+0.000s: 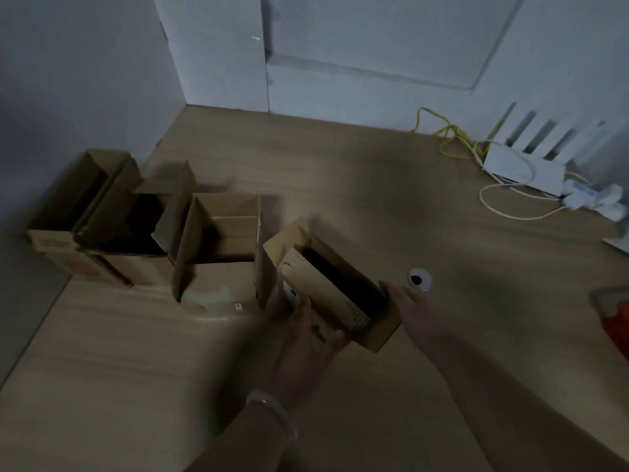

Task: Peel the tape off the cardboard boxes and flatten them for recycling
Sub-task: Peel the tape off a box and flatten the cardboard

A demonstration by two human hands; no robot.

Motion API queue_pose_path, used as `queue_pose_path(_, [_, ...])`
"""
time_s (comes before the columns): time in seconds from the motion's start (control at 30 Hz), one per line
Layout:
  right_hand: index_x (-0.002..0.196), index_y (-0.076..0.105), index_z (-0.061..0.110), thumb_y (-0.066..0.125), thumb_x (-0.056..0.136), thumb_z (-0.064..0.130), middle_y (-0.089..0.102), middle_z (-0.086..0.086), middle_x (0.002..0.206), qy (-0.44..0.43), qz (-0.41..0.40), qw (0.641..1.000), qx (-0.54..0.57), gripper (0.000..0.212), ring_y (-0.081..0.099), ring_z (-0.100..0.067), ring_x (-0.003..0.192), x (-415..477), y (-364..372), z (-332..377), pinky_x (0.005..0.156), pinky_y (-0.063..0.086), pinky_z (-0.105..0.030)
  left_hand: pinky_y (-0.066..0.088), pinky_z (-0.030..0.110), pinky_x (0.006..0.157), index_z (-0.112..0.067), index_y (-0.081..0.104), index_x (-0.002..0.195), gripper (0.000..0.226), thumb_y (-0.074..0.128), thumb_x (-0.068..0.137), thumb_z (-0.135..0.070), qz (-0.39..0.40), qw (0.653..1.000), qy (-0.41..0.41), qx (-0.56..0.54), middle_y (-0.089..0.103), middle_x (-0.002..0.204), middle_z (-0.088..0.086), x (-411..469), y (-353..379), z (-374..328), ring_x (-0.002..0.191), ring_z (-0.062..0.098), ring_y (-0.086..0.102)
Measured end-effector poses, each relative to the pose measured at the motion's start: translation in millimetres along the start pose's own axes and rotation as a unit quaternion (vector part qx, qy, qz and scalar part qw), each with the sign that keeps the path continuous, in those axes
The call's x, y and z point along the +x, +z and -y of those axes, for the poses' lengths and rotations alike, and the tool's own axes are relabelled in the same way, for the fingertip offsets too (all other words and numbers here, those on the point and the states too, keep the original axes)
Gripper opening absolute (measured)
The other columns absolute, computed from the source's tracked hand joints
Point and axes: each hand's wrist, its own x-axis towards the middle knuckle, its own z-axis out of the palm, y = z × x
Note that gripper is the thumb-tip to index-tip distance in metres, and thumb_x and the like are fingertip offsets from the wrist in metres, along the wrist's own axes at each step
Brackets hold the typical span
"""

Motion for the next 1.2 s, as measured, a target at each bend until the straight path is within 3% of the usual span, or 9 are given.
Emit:
queue_pose_path(0.13, [0.103,0.073,0.026,0.037,0.098,0.049,0.074,0.011,0.089,0.030,0.000,0.992,0.121,0.043,0.068,-0.005,0.085,-14,8,-19,0.079,0.048,-0.030,0.040,0.006,0.090,-0.046,0.034,0.134,0.052,0.057,0.087,-0.044,-0.006,0.996,-0.019,-0.088,0.047,0.130,-0.027,-1,0,16,0.115,-0.019,0.045])
queue_pose_path(0.3, [0.103,0.070,0.022,0.040,0.101,0.020,0.072,0.000,0.101,0.098,0.027,0.978,0.180,0.031,0.066,-0.017,0.093,-37,19,-56,0.084,0.051,-0.035,0.034,0.038,0.112,-0.020,0.056,0.129,0.039,0.041,0.097,-0.037,-0.005,0.987,-0.079,-0.141,0.058,0.131,0.002,-10,10,28,0.123,0.012,0.051])
queue_pose_path(0.43, [0.107,0.066,0.052,0.053,0.083,0.015,0.066,0.028,0.110,0.060,0.069,0.987,0.131,0.046,0.059,0.007,0.104,-62,20,-69,0.087,0.047,-0.015,0.027,0.022,0.109,-0.027,0.056,0.127,0.041,0.037,0.095,-0.045,-0.013,0.980,-0.112,-0.166,0.056,0.128,-0.013,-32,21,20,0.119,-0.003,0.048])
queue_pose_path(0.53, [0.103,0.060,0.063,0.060,0.064,0.024,0.058,0.042,0.109,0.020,0.069,0.989,0.128,0.055,0.053,0.017,0.106,-82,12,-74,0.078,0.044,-0.005,0.026,0.023,0.110,-0.032,0.052,0.128,0.036,0.032,0.100,-0.041,-0.024,0.991,-0.054,-0.118,0.050,0.136,-0.009,-48,26,3,0.128,0.003,0.042])
queue_pose_path(0.67, [0.124,0.052,0.042,0.081,0.063,0.056,0.063,0.020,0.122,-0.039,0.047,0.977,0.203,0.069,0.059,0.000,0.112,-115,-6,-69,0.089,0.051,-0.028,0.028,0.023,0.111,-0.038,0.043,0.131,0.040,0.028,0.095,-0.047,-0.009,0.997,0.058,-0.047,0.045,0.139,-0.013,-78,37,-31,0.131,-0.002,0.037])
queue_pose_path(0.87, [0.116,0.058,0.031,0.073,0.077,0.031,0.069,0.006,0.106,0.026,-0.019,0.929,0.368,0.042,0.066,-0.014,0.096,-164,-44,-67,0.064,0.058,-0.030,0.021,0.000,0.102,-0.041,0.049,0.134,0.044,0.044,0.091,-0.033,-0.009,0.986,0.164,0.015,0.039,0.138,-0.035,-128,59,-56,0.129,-0.017,0.030])
queue_pose_path(1.0, [0.123,0.058,0.029,0.063,0.089,0.024,0.071,-0.001,0.106,0.075,0.010,0.911,0.404,0.035,0.065,-0.022,0.099,-196,-71,-89,0.063,0.056,-0.033,0.029,0.012,0.107,-0.025,0.055,0.132,0.050,0.056,0.084,-0.010,-0.021,0.975,0.213,0.066,0.048,0.139,-0.013,-144,71,-49,0.131,-0.001,0.040])
queue_pose_path(1.13, [0.121,0.061,0.034,0.059,0.092,0.013,0.073,-0.003,0.101,0.124,0.025,0.911,0.392,0.036,0.066,-0.025,0.095,-213,-72,-124,0.074,0.058,-0.040,0.020,0.022,0.115,-0.022,0.037,0.145,0.071,0.067,0.083,-0.042,-0.084,0.973,0.055,0.208,0.038,0.148,0.004,-145,93,-22,0.139,0.017,0.029])
queue_pose_path(1.2, [0.116,0.062,0.035,0.059,0.092,0.011,0.072,-0.005,0.099,0.140,0.031,0.907,0.396,0.034,0.067,-0.027,0.090,-221,-70,-139,0.067,0.058,-0.040,0.027,0.022,0.108,-0.020,0.028,0.148,0.091,0.073,0.075,-0.052,-0.085,0.984,-0.093,0.124,0.042,0.145,0.005,-154,103,-12,0.135,0.020,0.037])
